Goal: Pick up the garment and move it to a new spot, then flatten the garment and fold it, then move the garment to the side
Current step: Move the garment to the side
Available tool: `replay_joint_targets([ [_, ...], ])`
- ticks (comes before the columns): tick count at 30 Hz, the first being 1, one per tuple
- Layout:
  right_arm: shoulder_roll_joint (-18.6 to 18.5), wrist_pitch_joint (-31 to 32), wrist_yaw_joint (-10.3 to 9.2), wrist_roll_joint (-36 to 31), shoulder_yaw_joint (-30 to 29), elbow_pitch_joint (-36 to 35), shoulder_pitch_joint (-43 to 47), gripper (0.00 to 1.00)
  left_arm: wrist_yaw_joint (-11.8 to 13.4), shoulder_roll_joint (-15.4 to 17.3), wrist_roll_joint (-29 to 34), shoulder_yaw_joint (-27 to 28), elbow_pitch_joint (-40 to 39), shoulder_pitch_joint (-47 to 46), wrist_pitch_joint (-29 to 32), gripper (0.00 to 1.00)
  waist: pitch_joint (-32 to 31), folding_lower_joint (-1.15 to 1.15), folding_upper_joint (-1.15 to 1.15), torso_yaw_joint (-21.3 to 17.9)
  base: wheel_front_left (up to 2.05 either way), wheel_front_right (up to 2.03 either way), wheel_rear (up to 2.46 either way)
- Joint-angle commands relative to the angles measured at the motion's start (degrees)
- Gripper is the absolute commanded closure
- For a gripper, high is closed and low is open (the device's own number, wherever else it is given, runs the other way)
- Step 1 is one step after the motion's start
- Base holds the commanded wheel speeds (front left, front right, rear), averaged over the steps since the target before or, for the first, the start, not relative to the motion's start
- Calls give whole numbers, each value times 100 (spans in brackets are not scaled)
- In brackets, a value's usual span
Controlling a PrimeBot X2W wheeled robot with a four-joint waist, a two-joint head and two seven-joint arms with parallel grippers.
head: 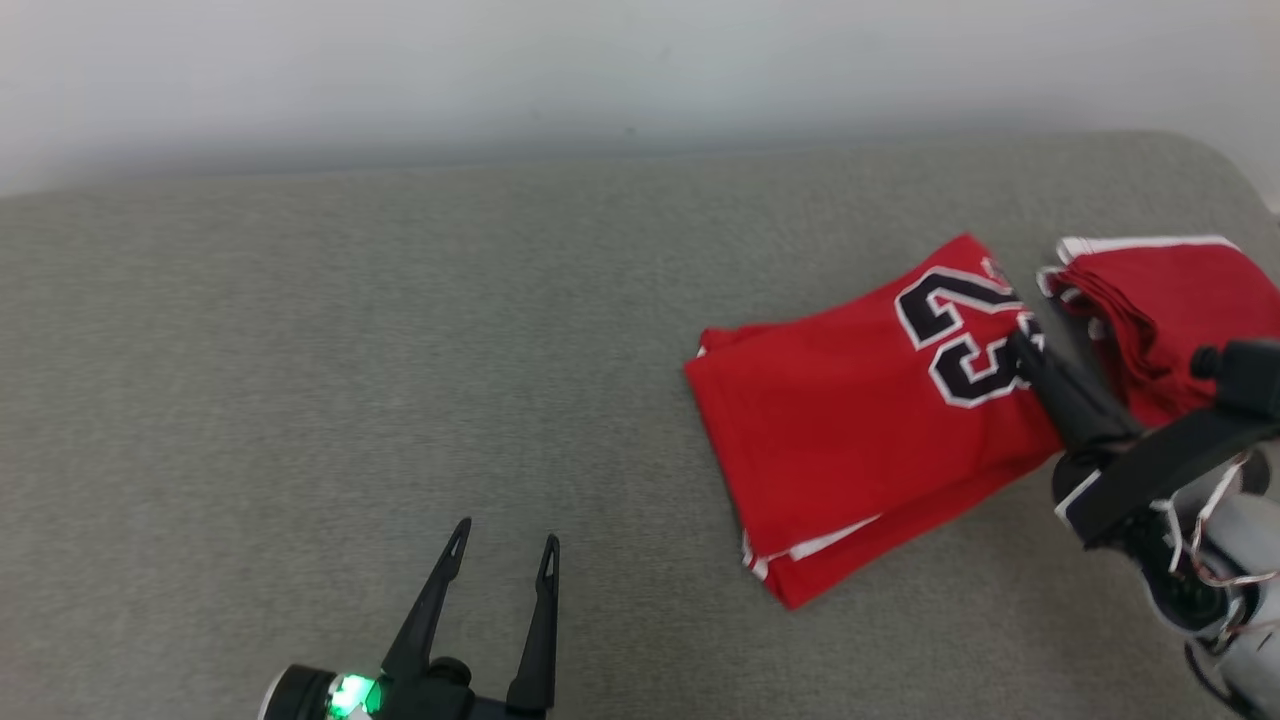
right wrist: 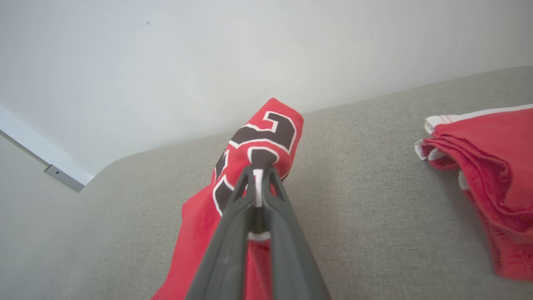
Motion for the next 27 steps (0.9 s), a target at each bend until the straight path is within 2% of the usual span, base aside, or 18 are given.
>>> replay_joint_targets([
  [1,-113,-56,-10,-18,18,-52,-193,100,-23,47,72,-3,-25,-157,-12,0,603,-1,-1,-644,0,0,0],
  [6,-479,-109,-10,37,-14,-131,-608,100,-78,156,179,-60,-31,-433,-12,0,888,-1,-1,-957,0,0,0],
  [12,-814,-145,-10,175,-281,-47,-927,100,-65,268,241,-89,-43,-691,-12,0,1169,-1,-1,-1139,0,0,0],
  [20,-1041,-149,-10,96,-700,508,-1168,100,-108,376,289,-165,-25,-992,-12,0,1471,-1,-1,-1099,0,0,0],
  [26,-927,-141,-10,-67,-582,1192,-1200,100,-30,366,205,-152,24,-1034,-12,0,1480,-1,-1,-977,0,0,0],
  [27,-895,-140,-10,-154,-549,1381,-1214,96,-4,354,181,-145,28,-1036,-12,0,1466,-1,-1,-950,0,0,0],
])
